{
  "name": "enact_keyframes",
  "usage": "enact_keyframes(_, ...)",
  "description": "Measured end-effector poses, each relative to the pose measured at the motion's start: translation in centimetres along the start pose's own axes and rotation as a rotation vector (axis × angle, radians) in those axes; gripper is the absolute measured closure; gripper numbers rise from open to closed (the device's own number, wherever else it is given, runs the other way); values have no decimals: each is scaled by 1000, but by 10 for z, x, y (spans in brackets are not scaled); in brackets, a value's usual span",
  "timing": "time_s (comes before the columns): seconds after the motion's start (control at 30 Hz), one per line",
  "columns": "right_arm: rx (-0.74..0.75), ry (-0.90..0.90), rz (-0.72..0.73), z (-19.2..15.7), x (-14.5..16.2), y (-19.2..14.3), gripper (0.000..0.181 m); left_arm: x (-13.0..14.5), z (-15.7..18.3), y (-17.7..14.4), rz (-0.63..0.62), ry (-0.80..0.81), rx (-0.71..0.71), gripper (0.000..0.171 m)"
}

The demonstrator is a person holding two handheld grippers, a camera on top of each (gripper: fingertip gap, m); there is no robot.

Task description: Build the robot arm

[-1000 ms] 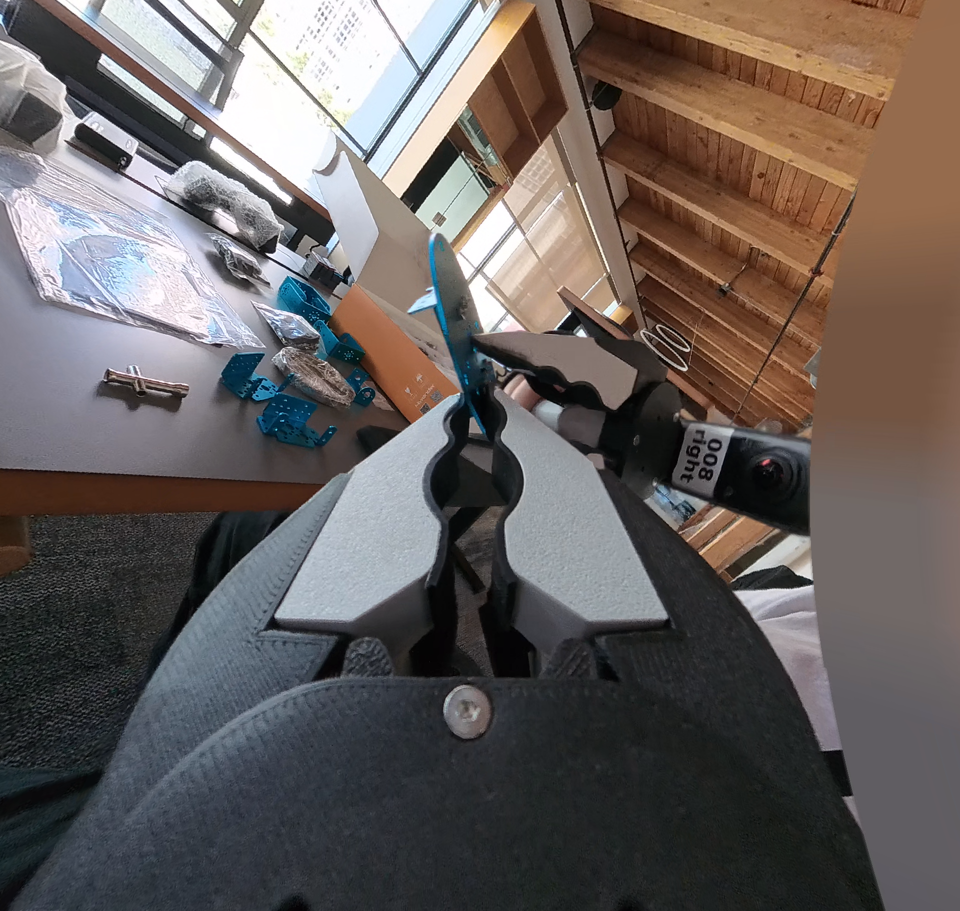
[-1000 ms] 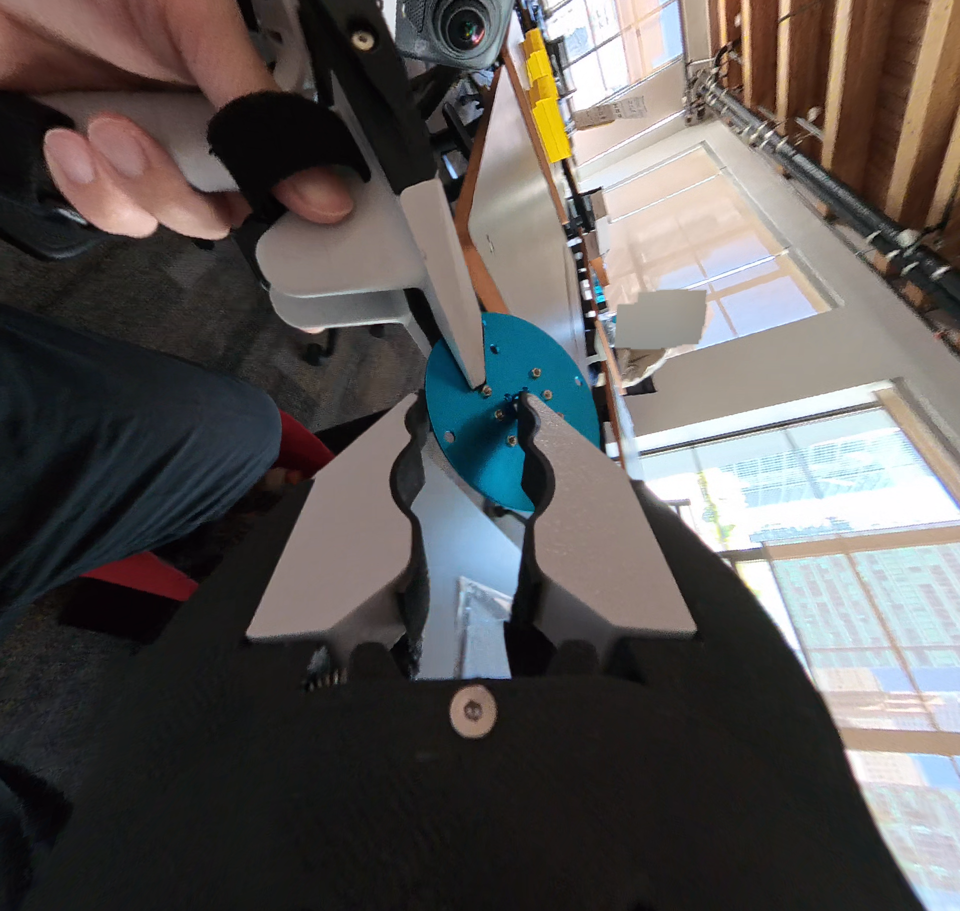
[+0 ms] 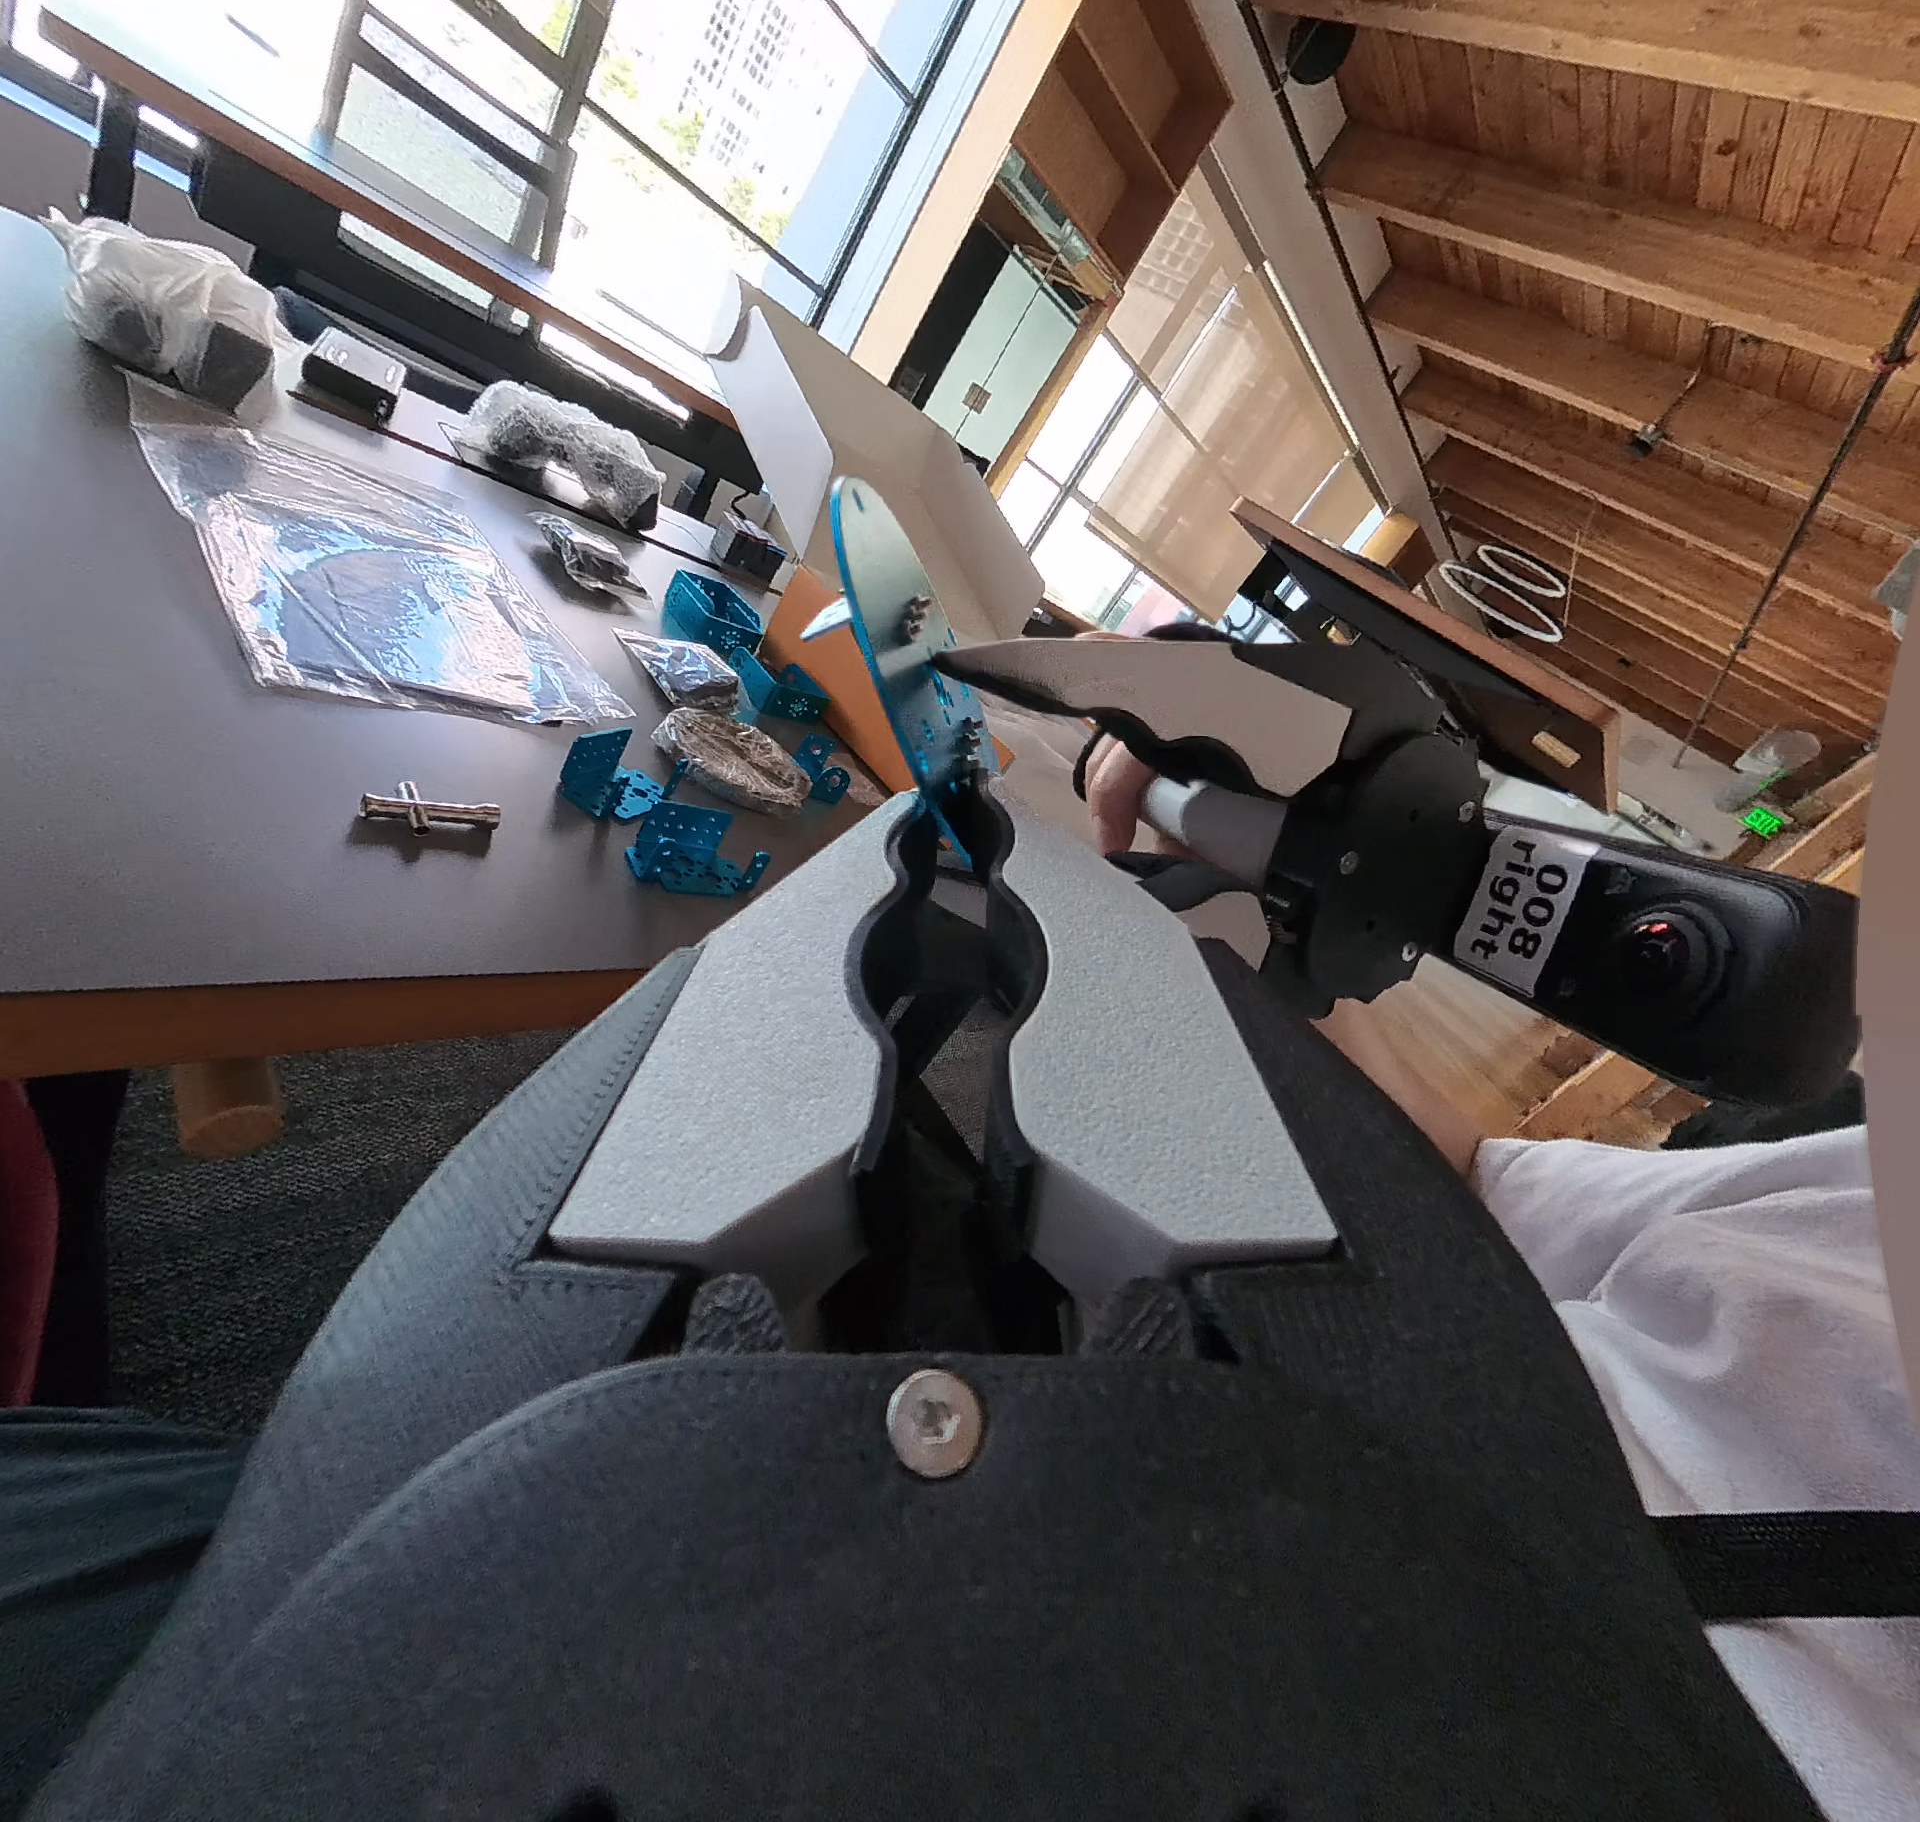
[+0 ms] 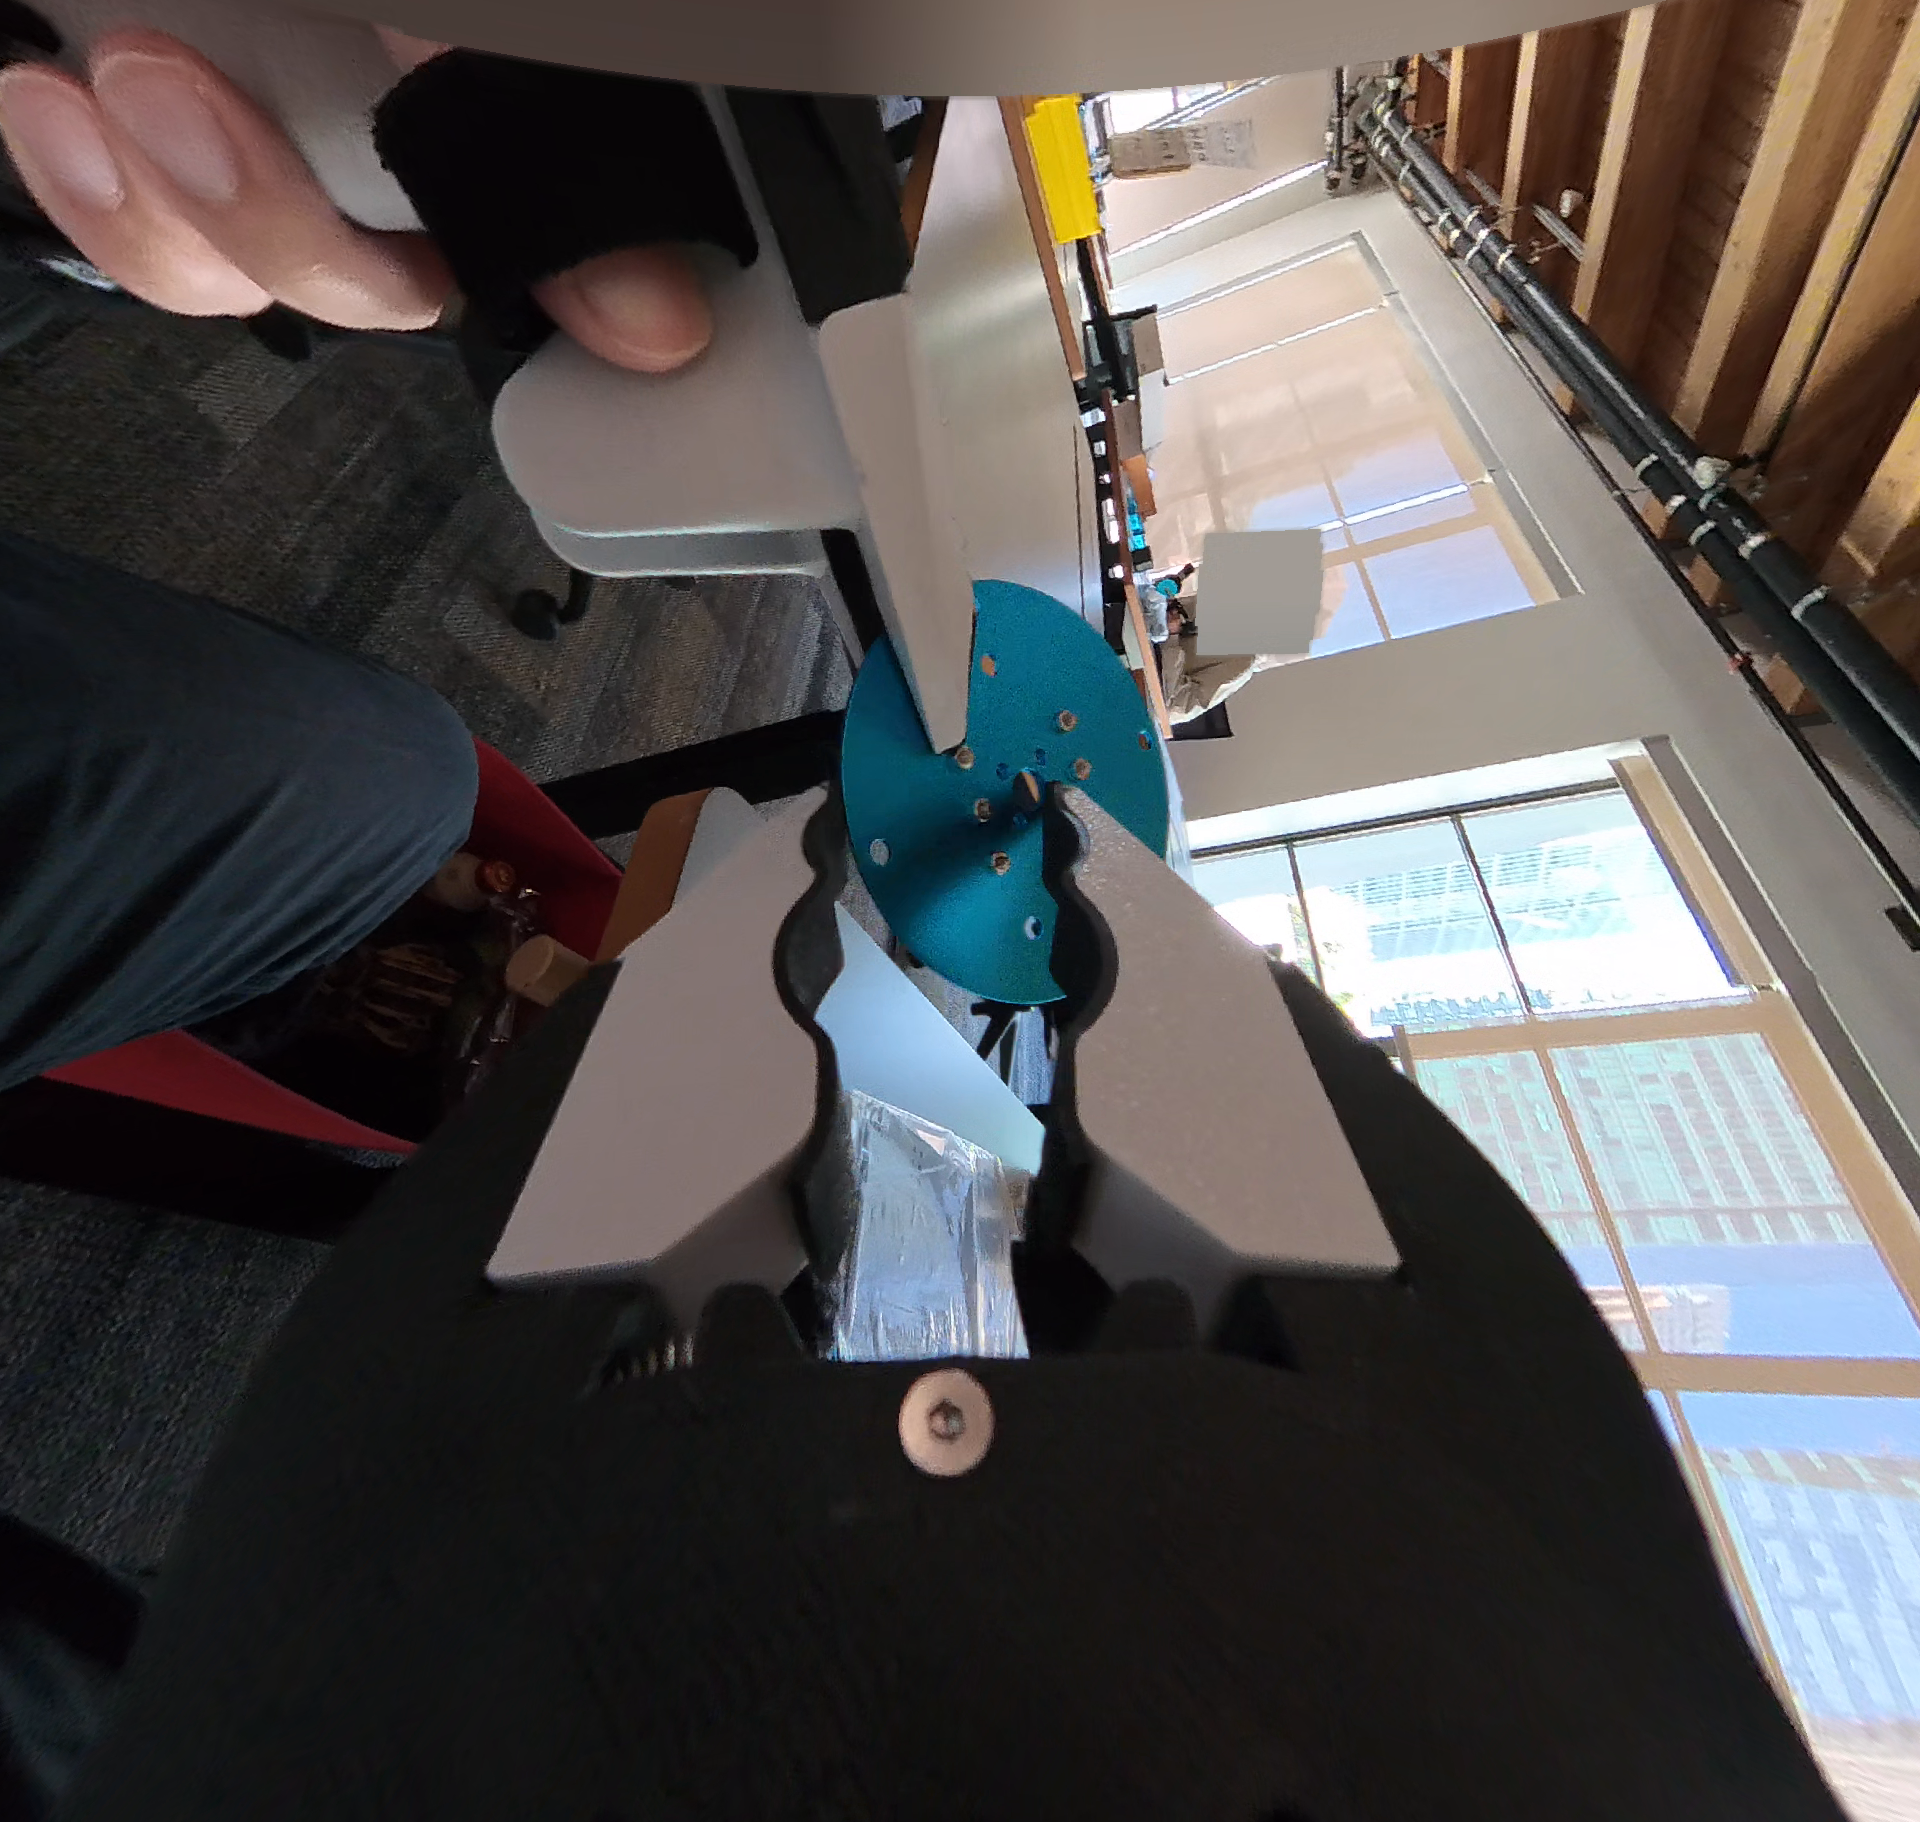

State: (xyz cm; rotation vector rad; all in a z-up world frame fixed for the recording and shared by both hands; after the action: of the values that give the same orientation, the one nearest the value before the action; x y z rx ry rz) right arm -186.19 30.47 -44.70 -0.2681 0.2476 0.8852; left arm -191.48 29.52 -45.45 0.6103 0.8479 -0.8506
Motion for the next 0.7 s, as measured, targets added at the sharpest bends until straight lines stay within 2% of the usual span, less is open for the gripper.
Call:
enact_keyframes(0.17, 50, -9, -13, 3, -1, 0, 142, -3, 1, 0, 7, -16, 17, 168)
enact_keyframes(0.4, 77, -26, -24, 4, 0, 1, 124, -1, 2, 0, -15, 21, -1, 168)
enact_keyframes(0.6, 72, -57, -18, 2, -1, 2, 123, 2, 2, 1, -28, 20, -3, 168)
enact_keyframes(0.7, 67, -57, -12, 1, -1, 2, 129, 1, 2, 1, -22, 20, -1, 168)
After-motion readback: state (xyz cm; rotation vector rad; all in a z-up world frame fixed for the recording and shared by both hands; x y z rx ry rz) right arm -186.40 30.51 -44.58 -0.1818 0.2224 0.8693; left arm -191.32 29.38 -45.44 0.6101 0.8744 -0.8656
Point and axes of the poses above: each gripper's, where its closed fingertips meet, y out along the fingers, x out of its underside, z = x × y across the jaws, the point moved 4 cm from there along -y, back along the fingers, and after that the axes turned 3 degrees about x, right-handed, at the moved point
